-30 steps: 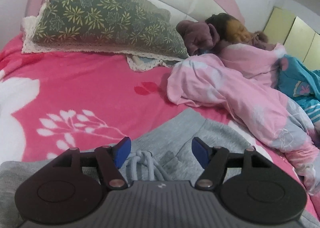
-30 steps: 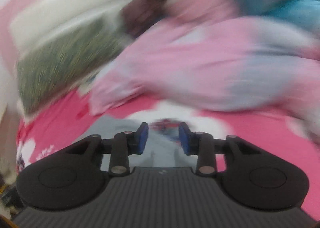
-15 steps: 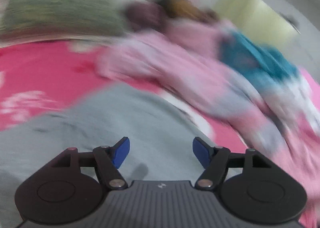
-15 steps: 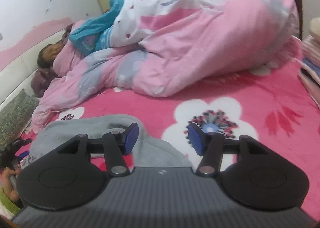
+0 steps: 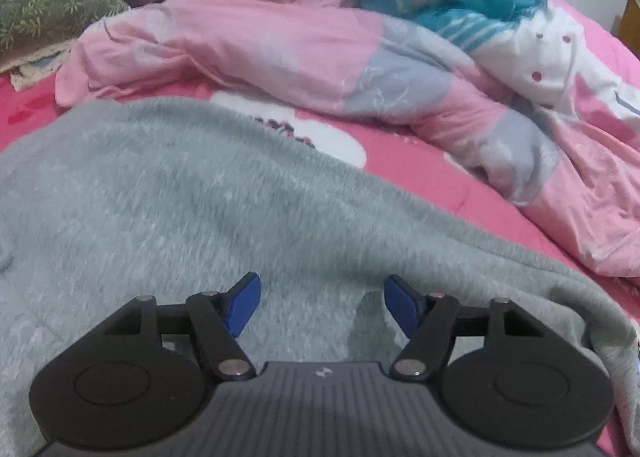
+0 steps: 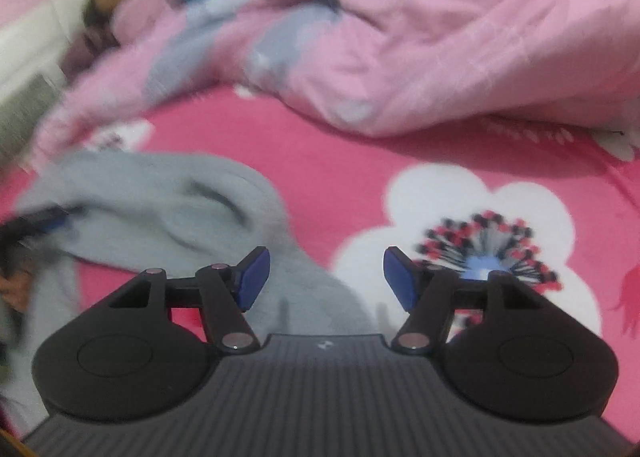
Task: Fold clothes
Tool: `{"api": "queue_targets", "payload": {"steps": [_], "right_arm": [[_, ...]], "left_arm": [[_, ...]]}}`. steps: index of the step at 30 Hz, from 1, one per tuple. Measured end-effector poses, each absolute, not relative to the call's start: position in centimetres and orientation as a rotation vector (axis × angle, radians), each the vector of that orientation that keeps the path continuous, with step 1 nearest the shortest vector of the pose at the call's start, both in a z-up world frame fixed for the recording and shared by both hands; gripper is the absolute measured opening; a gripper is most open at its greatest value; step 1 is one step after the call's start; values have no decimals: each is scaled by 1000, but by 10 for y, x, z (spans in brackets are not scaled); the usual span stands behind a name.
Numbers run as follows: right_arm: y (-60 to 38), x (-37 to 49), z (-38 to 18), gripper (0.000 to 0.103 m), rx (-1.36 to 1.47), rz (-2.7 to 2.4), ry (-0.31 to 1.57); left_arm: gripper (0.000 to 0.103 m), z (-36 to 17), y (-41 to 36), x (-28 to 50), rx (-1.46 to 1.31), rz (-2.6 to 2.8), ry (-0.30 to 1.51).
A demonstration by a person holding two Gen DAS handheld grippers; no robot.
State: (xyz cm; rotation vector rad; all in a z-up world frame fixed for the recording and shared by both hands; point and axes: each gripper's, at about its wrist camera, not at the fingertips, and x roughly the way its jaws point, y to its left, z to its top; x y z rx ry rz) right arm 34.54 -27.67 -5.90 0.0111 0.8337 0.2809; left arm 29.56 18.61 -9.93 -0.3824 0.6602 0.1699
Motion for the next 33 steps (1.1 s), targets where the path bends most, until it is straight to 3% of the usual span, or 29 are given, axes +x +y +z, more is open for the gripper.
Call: {"api": "queue_targets", "payload": {"steps": [6,7,8,9,13,17,22,24,25,26,27,28,30,31,33], "right_arm": [[-304,363,-98,60,187,286,995],[-302,361,-100,51,179,304,1001],[-295,356,-100,29,140,321,1002],[-287,351,-97,19,88,324,987],[-264,334,-66,0,-83,287,853],[-271,341,-19,0,-108,213,698],[-290,368,-12,3,8,202,771],[-293,372,-32,19,76,241,868],[-292,369,-42,41,95,263,912],[-288,366,-54,56,88,277,956],[-283,363,-66,56,65,287,1001],[-276,357,-77,55,32,297,1040],[-263,345,-89,28,-40,325,1085],[-257,337,-91,8,-80,332,1085],[-245,321,-80,8,-170,332,1027]], "left_arm": [[70,-101,183,292,-369,185,634],[70,-102,184,292,-373,194,625],[69,-102,185,293,-377,204,617],[69,-102,186,293,-378,215,610],[68,-102,189,292,-381,233,597],[68,-101,190,291,-380,244,591],[68,-102,191,292,-377,245,595],[69,-103,189,293,-368,247,598],[69,-103,189,293,-363,247,600],[69,-103,188,293,-361,247,600],[69,-103,188,293,-361,247,600],[69,-103,188,293,-361,248,599],[69,-104,188,293,-361,248,599],[69,-103,189,293,-361,248,599],[69,-103,188,293,-362,248,598]]}}
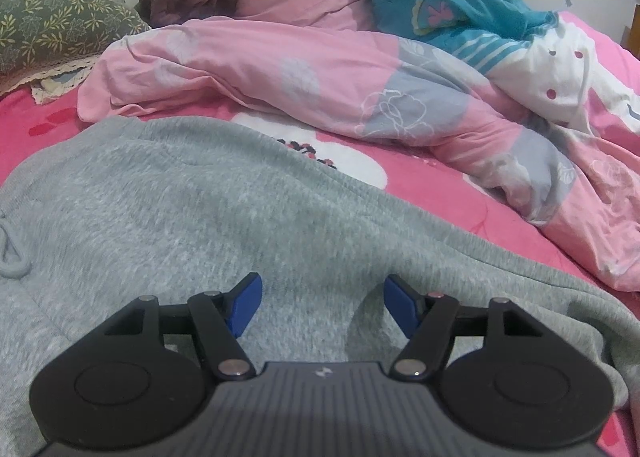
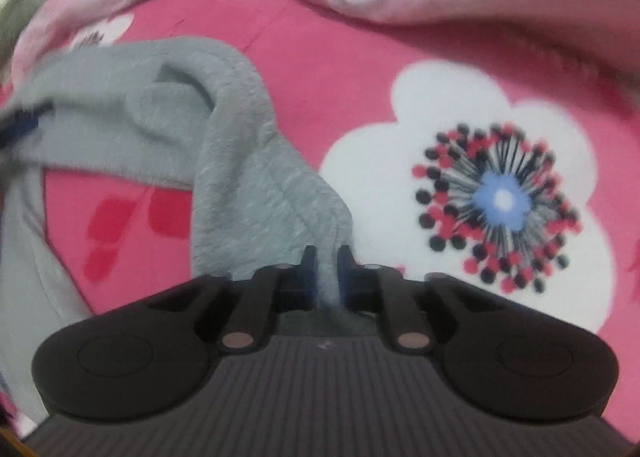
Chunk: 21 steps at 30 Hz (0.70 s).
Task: Fold clothes
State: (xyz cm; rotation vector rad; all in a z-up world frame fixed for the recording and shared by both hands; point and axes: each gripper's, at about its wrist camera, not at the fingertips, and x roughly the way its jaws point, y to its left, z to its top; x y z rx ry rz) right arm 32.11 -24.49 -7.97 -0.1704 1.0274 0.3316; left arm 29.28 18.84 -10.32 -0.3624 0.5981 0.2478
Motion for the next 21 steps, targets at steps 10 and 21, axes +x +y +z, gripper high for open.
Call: {"api": "queue_targets", "payload": {"steps": [10,21], "right_arm": [[-244,343,-22,7,-293,217,803],[-279,401,-88,53,-104,79,930]], "left_arm": [[69,-102,189,292,-367,249,598],[69,-103,189,293,-357,252,603]]}}
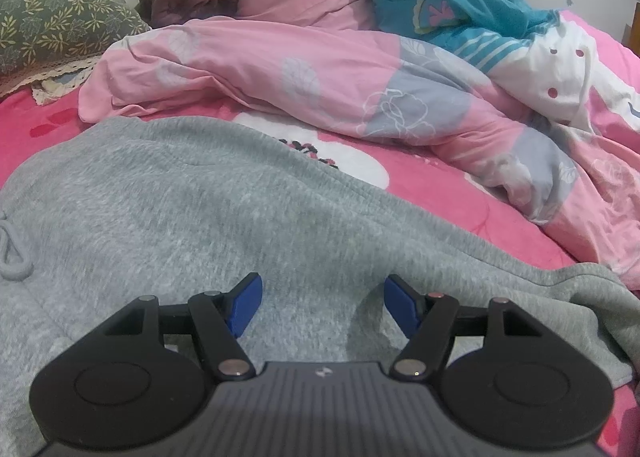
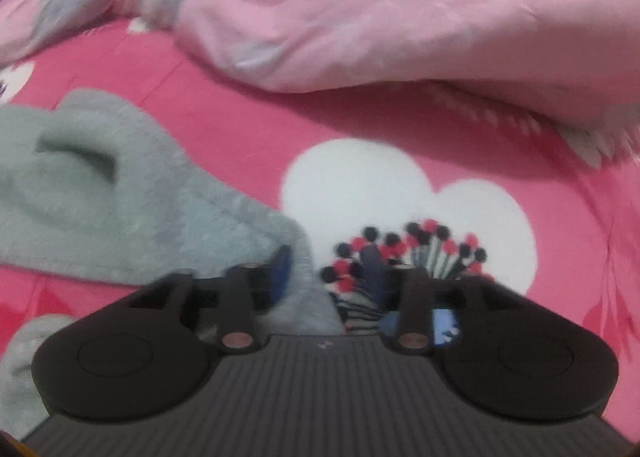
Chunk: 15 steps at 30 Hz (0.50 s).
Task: Fold clothes
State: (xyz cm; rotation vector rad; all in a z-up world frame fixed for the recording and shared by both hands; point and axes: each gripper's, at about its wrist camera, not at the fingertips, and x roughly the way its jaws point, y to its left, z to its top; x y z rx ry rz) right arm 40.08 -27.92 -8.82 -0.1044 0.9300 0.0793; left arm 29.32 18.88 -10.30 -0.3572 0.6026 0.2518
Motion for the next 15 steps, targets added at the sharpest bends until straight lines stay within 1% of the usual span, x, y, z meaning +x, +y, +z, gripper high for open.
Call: {"api": "queue_targets", "payload": {"steps": [4,6,8,10,11,13,15], "right_arm": [[-303,371,-57,56,70,39,842],[-305,346,-35,63,119,83,784],[-298,320,-19,76,130,152,740],[-282,301,-12,83,77,229,727],[-272,295,-13,85,26,246,730],[-251,289,-18,88,-98,253,742],[-233,285,-26,88,-208,252,757]], "left_arm": [[69,-103,189,294,-358,253,604],[69,-103,189,294,-356,254,605],[69,-103,189,294,-358,255,607],[69,-102,189,294,-358,255,608],[69,-102,189,294,-358,254,609],[70,-102,189,294,-356,251,613],[71,-102,189,294,-353,248,616]]}}
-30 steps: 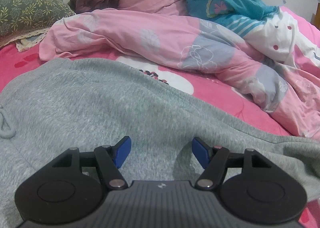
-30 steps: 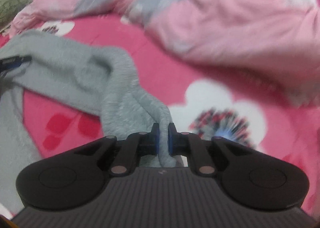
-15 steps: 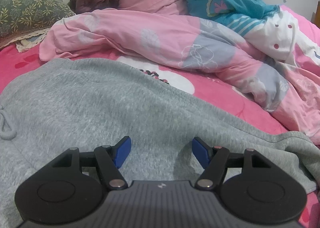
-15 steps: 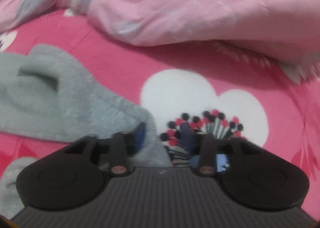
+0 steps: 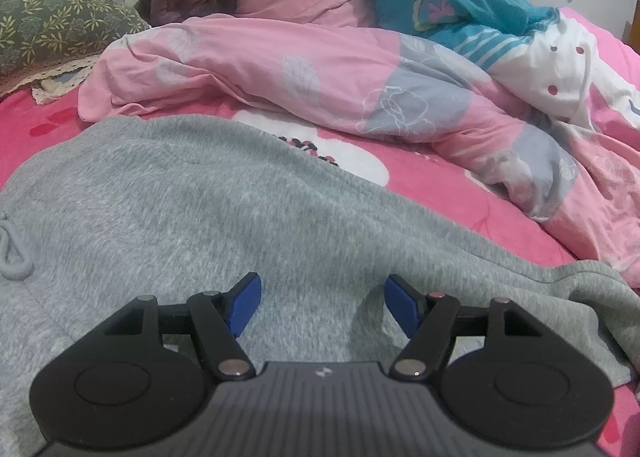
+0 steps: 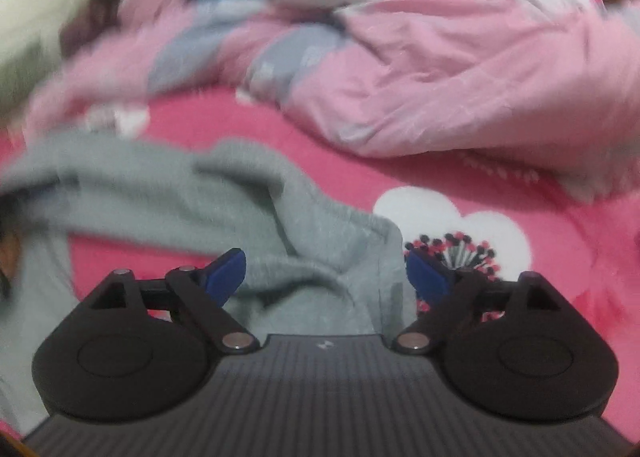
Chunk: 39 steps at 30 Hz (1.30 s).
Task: Fold clothes
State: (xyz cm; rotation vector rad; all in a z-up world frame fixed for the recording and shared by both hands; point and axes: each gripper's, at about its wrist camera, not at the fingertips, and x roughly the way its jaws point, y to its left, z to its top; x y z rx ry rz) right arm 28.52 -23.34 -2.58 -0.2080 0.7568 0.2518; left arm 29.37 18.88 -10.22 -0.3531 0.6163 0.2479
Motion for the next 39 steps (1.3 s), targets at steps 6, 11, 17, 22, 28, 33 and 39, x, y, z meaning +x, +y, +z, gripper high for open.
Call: {"api": "queue_targets", "payload": {"steps": [6,11,17,22,28,33,39], "right_arm": [[-227,304,-63,51,-282,195,812],[-216,277,-57,19,-363,198,767],[-221,227,-30,19,-388,143,692],[-226,204,-39,20,-420,95,711],[-207,175,-46,31,-562,29,622],[-185,173,-47,57,-728,76,497],[-181,206,-58,53,-733,128,584]], "left_arm": [[72,-100,190,293,-363,238,625],[72,-100,192,292,-379,240,626],[72,-100,191,291,-381,243,624],[72,-100,194,290,-394,240,623],[72,-100,196,291,-400,239,626],[73,-101,195,291,-389,239,626],[74,-102,195,292,-390,238,628]]}}
